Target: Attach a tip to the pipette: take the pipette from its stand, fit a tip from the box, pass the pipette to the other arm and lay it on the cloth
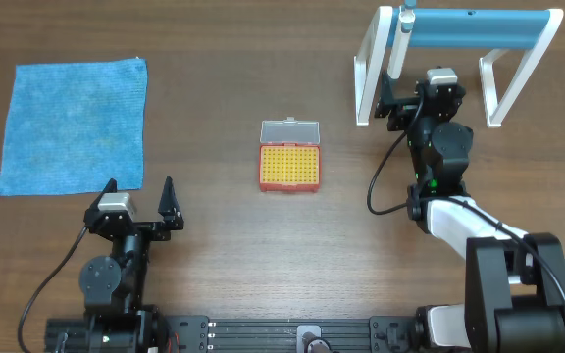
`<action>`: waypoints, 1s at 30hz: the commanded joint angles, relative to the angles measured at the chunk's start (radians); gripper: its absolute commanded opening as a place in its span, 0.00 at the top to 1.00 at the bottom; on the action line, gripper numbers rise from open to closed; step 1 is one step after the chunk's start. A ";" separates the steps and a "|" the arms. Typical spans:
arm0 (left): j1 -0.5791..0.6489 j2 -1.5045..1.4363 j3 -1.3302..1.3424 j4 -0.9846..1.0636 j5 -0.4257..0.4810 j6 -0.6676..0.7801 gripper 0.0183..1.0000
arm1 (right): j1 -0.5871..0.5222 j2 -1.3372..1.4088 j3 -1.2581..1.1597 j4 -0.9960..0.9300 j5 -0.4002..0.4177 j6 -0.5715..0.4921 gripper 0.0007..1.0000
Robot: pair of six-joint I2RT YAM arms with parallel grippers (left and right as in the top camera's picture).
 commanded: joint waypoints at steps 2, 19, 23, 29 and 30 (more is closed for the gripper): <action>0.000 -0.006 -0.001 -0.008 -0.007 0.013 0.00 | -0.010 0.059 0.061 0.000 0.022 0.000 0.00; 0.000 -0.006 -0.001 -0.008 -0.007 0.013 0.00 | -0.018 0.071 0.113 -0.071 0.051 -0.001 0.00; 0.000 -0.006 -0.001 -0.008 -0.007 0.013 0.00 | -0.024 0.072 0.120 -0.082 0.051 -0.001 0.00; 0.000 -0.006 -0.001 -0.008 -0.007 0.013 0.00 | -0.025 0.090 0.127 -0.082 0.050 0.000 0.00; 0.000 -0.006 -0.001 -0.008 -0.007 0.013 0.00 | -0.025 0.097 0.131 -0.082 0.050 0.000 0.00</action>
